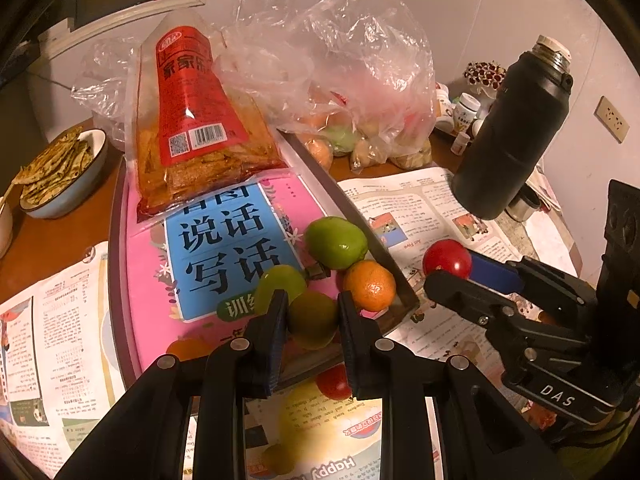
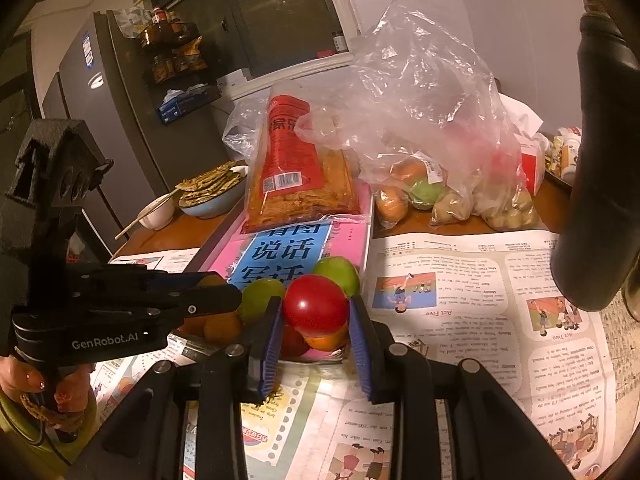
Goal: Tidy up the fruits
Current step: 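Lower the tomato and kiwi into the tray and open both tools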
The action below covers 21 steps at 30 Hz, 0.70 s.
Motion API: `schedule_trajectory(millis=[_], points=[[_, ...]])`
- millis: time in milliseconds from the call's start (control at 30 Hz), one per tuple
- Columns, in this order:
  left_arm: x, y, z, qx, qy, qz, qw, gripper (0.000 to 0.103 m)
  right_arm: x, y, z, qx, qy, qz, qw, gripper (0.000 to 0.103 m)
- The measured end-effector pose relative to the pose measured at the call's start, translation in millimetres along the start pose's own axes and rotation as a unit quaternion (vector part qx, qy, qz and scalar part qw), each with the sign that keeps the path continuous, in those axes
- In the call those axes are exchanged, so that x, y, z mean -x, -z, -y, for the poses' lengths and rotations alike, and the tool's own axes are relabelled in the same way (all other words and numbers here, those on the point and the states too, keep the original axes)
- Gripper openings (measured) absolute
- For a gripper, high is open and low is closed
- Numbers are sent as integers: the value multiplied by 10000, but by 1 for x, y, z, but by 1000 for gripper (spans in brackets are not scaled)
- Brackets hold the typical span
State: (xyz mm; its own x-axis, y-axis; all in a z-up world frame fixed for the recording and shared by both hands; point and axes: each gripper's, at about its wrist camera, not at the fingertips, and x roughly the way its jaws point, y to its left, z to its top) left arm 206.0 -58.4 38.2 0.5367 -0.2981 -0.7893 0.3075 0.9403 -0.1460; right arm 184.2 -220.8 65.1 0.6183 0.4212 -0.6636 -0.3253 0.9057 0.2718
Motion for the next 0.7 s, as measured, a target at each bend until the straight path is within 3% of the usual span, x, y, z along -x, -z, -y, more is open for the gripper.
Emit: schedule_trajectory(millis=[700], points=[[-23,6,-8,-28,-47,-262,9996,26,-26,17,-28,591,-66,-350,9976,33]])
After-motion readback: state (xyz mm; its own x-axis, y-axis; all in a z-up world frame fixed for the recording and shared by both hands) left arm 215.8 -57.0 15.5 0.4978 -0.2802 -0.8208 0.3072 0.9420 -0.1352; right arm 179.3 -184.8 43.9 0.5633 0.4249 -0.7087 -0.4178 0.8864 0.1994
